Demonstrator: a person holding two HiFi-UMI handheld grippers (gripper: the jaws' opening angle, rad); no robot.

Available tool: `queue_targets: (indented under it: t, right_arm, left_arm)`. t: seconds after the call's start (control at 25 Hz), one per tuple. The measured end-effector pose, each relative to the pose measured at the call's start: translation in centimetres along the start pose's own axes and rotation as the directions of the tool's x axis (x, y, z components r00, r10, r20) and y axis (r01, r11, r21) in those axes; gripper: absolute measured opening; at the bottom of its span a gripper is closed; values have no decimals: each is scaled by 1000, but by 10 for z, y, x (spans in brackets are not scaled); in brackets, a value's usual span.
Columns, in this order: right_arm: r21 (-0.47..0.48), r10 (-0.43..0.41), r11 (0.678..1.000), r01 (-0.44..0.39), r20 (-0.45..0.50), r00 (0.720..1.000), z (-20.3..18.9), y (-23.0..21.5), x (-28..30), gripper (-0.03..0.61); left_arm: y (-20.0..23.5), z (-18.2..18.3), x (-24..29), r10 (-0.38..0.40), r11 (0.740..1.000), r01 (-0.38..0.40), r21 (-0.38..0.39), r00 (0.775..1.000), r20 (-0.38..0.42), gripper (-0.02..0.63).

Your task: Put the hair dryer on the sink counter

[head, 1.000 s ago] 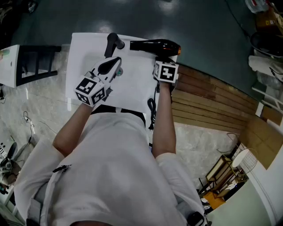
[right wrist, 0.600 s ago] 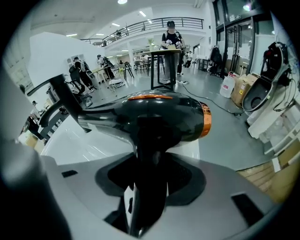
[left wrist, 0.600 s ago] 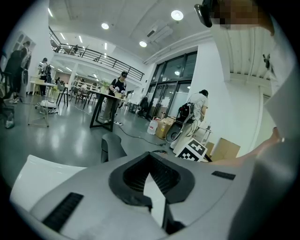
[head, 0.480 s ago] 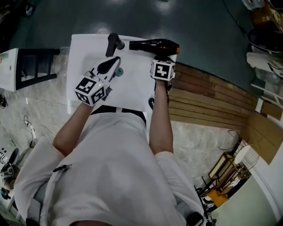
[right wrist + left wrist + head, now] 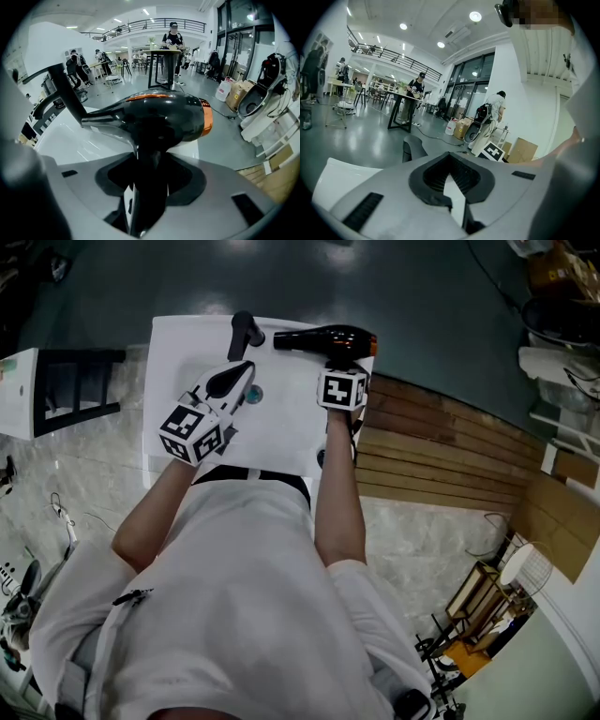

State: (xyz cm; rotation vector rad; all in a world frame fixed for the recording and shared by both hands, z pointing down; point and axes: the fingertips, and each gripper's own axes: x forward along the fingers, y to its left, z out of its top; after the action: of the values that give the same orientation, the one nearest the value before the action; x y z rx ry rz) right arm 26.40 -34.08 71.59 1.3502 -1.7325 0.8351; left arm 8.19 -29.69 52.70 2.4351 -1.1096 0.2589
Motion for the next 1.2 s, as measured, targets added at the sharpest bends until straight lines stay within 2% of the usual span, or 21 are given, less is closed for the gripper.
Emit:
queue_targets:
  t: [0.52, 0.84, 1.2]
  right_arm:
    - [-12, 42, 999, -42, 11, 999, -1, -4, -4, 182]
    - [-25, 65, 998, -64, 34, 997, 2, 0, -8, 215]
    - [-18, 36, 999, -34, 81, 996, 4, -1, -31, 216]
  left_arm:
    - [-4, -2, -8, 2, 1000, -2, 9, 1000, -3, 2]
    - [0, -6, -17, 3, 1000, -3, 11, 1000, -2, 2]
    - [-3, -7, -26, -18, 1000, 18, 24, 1000, 4, 2]
